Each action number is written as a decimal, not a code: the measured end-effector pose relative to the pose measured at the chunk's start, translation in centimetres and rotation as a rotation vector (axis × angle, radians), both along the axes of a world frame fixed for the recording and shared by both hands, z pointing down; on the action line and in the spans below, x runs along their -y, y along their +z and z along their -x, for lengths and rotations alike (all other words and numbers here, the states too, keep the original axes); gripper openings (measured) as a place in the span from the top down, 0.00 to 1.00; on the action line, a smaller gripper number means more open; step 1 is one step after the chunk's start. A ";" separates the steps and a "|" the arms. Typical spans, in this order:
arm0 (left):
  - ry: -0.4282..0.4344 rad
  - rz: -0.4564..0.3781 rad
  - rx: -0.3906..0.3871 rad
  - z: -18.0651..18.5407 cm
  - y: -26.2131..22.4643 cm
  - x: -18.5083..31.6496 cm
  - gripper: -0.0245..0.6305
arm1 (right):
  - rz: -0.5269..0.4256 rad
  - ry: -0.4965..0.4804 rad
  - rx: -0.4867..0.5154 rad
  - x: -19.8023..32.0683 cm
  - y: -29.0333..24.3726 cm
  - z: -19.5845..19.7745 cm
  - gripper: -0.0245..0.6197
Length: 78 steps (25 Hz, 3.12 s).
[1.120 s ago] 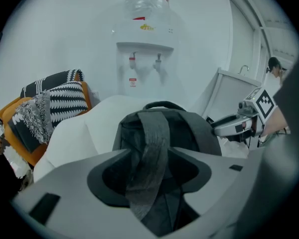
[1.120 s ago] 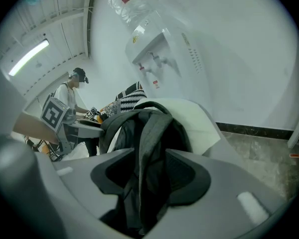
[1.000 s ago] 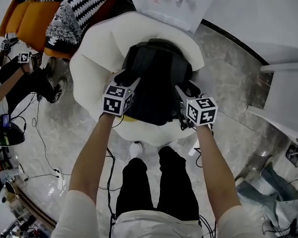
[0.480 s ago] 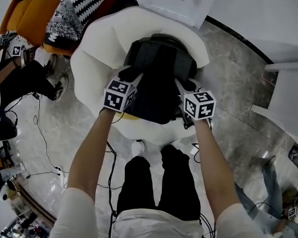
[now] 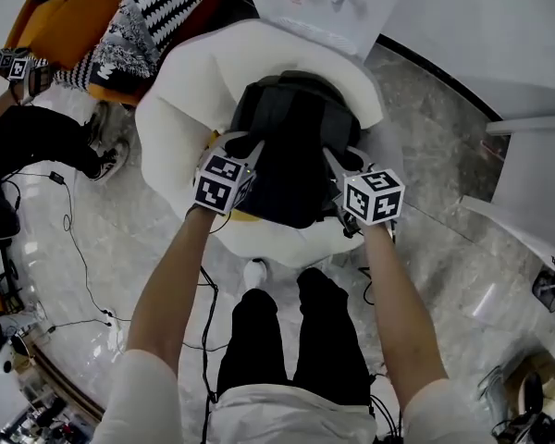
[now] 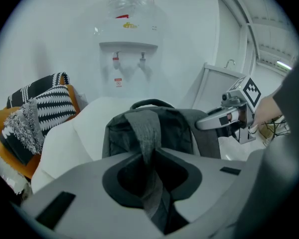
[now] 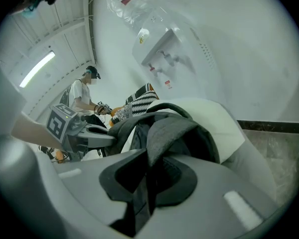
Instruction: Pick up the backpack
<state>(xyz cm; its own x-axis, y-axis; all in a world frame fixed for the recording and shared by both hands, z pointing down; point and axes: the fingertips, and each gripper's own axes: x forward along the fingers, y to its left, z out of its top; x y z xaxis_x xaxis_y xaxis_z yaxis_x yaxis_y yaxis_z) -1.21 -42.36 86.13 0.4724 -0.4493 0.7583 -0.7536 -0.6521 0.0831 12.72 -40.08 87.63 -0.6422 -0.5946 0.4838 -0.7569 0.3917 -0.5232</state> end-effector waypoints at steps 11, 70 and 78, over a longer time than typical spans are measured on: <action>0.024 0.032 -0.042 -0.4 -3.9 -2.3 0.89 | 0.001 -0.026 -0.023 -1.6 -4.0 -0.6 0.91; -0.021 -0.071 -0.164 9.7 -23.5 -10.2 0.92 | -0.063 -0.028 -0.031 -9.0 -23.1 8.2 0.92; -0.004 -0.171 -0.230 9.2 -28.7 -8.9 0.92 | -0.163 -0.029 -0.063 -7.8 -28.6 7.8 0.91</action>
